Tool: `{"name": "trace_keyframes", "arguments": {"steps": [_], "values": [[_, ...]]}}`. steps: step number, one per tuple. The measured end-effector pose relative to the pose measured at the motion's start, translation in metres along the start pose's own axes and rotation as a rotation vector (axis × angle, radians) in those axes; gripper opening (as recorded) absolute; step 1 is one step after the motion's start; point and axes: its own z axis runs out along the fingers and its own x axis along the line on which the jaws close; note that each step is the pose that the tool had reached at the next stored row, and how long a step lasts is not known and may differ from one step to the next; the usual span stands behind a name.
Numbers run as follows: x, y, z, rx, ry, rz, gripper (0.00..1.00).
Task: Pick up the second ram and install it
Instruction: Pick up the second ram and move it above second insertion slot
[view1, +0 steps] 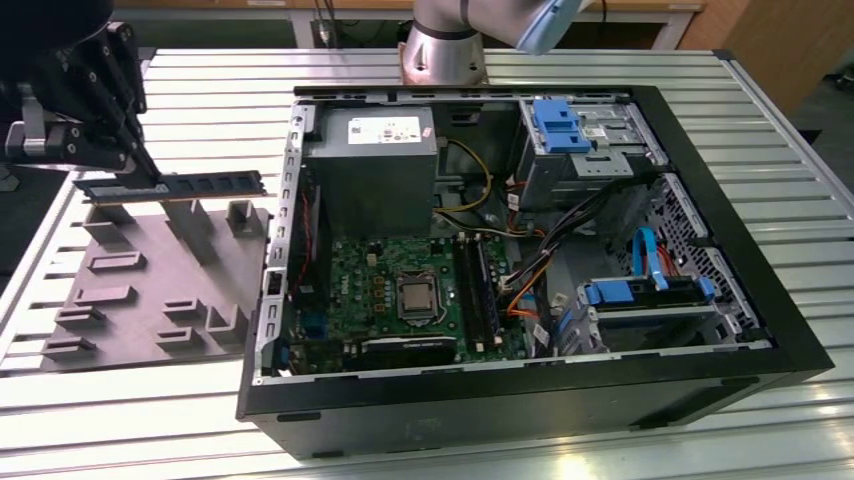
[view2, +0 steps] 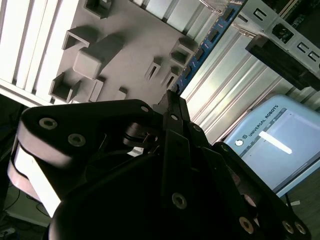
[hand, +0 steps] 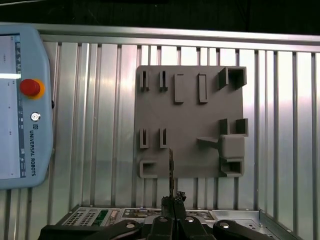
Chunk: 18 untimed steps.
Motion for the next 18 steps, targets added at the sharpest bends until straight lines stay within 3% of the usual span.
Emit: {"name": "trace_keyframes", "arguments": {"steps": [18], "values": [[0.0002,-0.0122,-0.0005,0.0,-0.0001,0.0,0.12]]}}
